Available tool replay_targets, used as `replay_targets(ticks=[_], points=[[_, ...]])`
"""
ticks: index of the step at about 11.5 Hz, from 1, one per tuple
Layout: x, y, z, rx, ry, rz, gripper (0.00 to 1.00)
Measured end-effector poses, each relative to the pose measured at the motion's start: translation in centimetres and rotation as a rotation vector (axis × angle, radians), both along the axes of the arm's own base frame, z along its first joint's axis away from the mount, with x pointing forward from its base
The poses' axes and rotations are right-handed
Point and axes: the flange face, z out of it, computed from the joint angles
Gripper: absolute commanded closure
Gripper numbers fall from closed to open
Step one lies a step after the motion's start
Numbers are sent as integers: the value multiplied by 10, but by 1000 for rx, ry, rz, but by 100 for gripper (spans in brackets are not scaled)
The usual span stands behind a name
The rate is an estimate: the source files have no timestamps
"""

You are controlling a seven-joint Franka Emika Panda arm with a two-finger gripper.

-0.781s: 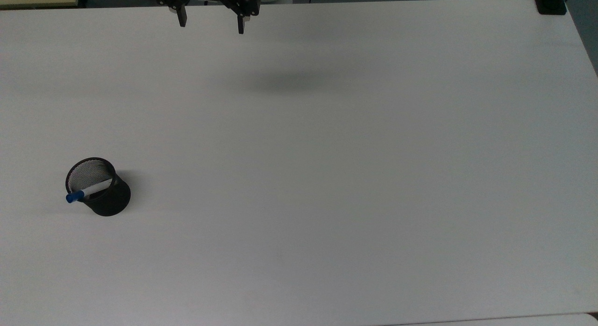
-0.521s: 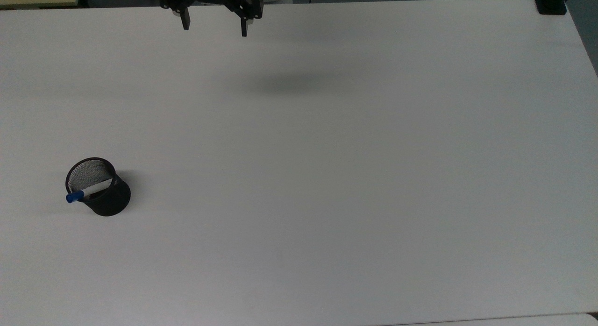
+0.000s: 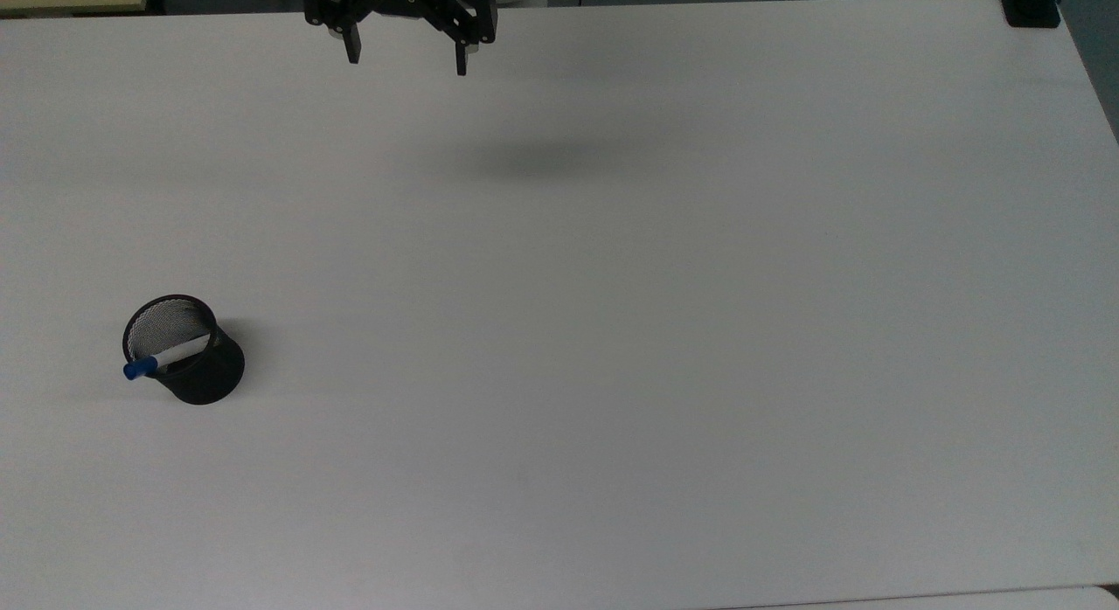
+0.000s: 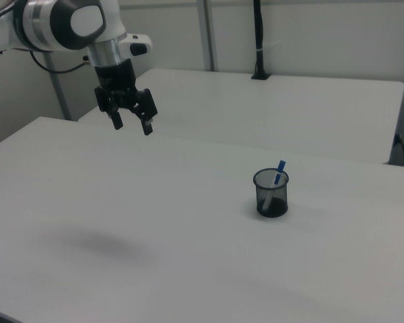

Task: Remove the marker
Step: 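Move the open gripper over the black mesh cup toward the marker, then lower the gripper and close it on the blue-capped marker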

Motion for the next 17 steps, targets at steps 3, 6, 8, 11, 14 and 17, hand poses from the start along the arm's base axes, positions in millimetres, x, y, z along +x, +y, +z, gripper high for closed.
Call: replay_targets(ticks=[3,6,8,11,14,17], points=[[6,-3,1,-1,-38,-3,0],[27,-39,5,-10,-197,-53,0],[49,-78,-9,-27,-305,-106,0],[82,-121,-52,-48,-434,-184,0],[103,-165,-105,-62,-517,-273,13],[111,-197,-137,-82,-597,-307,35]])
